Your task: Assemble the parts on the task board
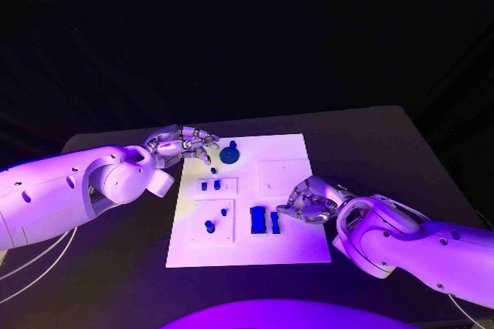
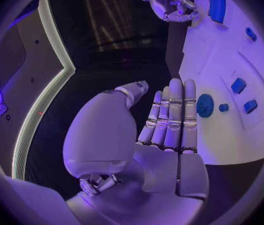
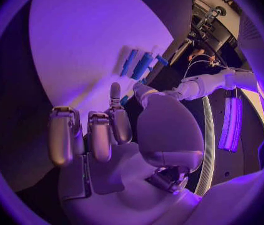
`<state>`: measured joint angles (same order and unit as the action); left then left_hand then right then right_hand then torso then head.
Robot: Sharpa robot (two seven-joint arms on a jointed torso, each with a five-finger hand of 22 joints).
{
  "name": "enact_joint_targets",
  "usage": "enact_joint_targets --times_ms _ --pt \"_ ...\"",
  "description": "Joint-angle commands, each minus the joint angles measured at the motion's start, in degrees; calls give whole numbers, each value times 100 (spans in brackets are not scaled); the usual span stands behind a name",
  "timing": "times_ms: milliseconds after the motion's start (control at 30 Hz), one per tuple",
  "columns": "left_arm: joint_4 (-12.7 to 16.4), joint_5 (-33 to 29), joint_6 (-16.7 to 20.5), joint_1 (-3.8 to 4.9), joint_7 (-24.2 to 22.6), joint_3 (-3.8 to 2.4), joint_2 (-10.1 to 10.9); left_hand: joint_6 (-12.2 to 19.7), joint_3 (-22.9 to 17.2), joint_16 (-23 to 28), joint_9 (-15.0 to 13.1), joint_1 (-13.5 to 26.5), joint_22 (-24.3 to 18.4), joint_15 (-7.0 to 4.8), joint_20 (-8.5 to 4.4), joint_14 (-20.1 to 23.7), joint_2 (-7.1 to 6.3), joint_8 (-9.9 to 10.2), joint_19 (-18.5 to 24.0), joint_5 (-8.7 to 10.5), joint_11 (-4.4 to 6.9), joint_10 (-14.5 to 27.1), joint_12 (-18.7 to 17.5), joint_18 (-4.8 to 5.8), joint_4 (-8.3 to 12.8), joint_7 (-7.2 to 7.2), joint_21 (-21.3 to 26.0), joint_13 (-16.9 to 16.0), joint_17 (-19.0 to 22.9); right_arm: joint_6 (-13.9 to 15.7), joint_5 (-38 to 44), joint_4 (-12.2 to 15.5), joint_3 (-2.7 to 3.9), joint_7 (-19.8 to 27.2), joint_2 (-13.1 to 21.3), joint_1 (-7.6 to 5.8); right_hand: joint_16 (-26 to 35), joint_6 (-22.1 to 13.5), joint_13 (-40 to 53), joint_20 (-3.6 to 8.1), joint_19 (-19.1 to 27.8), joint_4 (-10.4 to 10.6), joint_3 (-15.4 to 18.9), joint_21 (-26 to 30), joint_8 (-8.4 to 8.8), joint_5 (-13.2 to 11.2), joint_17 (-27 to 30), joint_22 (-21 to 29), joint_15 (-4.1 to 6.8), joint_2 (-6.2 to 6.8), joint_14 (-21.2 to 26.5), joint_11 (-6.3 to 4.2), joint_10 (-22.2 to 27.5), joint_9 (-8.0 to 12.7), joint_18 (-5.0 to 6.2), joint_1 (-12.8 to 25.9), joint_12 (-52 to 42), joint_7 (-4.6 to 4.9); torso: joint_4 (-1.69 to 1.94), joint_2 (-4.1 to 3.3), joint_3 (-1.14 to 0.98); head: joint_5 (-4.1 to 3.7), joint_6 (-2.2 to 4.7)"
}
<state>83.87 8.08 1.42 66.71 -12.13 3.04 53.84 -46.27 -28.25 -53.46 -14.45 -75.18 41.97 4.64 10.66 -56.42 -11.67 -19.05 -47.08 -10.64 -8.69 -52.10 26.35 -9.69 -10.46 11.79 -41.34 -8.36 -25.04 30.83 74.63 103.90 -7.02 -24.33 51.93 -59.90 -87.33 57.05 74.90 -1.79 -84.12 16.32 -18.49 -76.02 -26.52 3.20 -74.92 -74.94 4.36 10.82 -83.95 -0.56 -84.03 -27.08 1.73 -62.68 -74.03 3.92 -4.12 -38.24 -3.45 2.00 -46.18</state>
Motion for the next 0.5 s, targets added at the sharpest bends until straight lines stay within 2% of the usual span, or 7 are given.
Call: enact_joint_targets --times_ms 33,133,233,300,367,433,500 --pt "-23 -452 -236 -8 -341 0 -50 59 197 -39 -13 61 -89 25 29 18 -57 -44 -55 25 9 50 49 -77 -98 52 111 -28 -21 867 -794 -208 17 1103 10 -114 147 -153 700 -70 -37 3 167 640 69 6 -954 -967 -84 46 -451 74 133 19 182 -126 444 65 -5 26 31 12 92" --pt "-67 -694 -105 -17 -523 1 -101 74 438 -47 -25 106 -177 32 34 39 -95 -70 -113 35 17 75 95 -77 -250 46 223 -56 -40 963 -1541 -456 25 1746 9 -234 196 -248 650 -104 28 -32 254 891 119 12 -900 -889 -117 1 -435 115 195 31 218 -358 541 105 -11 59 61 -3 133" --pt "-161 -1022 219 -45 -811 2 -193 101 800 -56 -39 106 -278 35 39 66 -102 -101 -183 106 5 113 155 -74 -479 42 355 -92 -63 941 -2632 -795 46 2492 4 -338 495 -385 379 -161 267 -123 287 1713 187 13 -554 -641 -180 -106 -297 185 516 49 340 -808 1148 182 11 97 108 -23 240" --pt "-274 -1211 460 -63 -1014 2 -272 120 930 -50 -43 34 -321 44 46 118 -63 -111 -182 102 5 140 176 -71 -549 42 422 -104 -70 856 -3460 -1098 61 2961 -39 -398 843 -485 77 -210 552 -160 291 2624 230 16 -175 -353 -231 -142 -117 238 876 61 470 -1007 1786 237 17 129 146 -14 306" --pt "-424 -1356 693 -76 -1196 2 -364 148 1163 51 -49 -109 -418 80 81 352 46 -136 -100 89 -15 193 216 -60 -599 41 601 -124 -38 755 -4193 -1437 73 3354 -114 -439 1783 -683 -784 -316 1232 -199 276 4714 308 15 729 419 -324 -175 383 345 1777 85 741 -1267 3361 347 18 155 174 -1 409" --pt "-588 -1471 891 -89 -1345 1 -456 165 1346 234 -51 -199 -535 128 134 615 131 -160 30 77 -33 236 246 -51 -603 51 817 -135 45 634 -4763 -1787 89 3647 -208 -464 2233 -758 -1198 -359 1500 -193 281 5636 326 13 1112 838 -371 -176 600 383 2106 104 853 -1339 3929 393 13 176 189 13 501" --pt "-722 -1574 1077 -103 -1460 0 -533 184 1495 477 -48 -327 -686 171 200 825 231 -182 152 60 -48 269 276 -48 -600 56 1078 -141 166 520 -5119 -2106 114 3846 -313 -479 3398 -946 -1558 -443 1717 -184 252 6077 371 15 2067 1183 -465 -173 1266 474 2436 158 852 -1464 4209 470 -6 197 188 28 565"
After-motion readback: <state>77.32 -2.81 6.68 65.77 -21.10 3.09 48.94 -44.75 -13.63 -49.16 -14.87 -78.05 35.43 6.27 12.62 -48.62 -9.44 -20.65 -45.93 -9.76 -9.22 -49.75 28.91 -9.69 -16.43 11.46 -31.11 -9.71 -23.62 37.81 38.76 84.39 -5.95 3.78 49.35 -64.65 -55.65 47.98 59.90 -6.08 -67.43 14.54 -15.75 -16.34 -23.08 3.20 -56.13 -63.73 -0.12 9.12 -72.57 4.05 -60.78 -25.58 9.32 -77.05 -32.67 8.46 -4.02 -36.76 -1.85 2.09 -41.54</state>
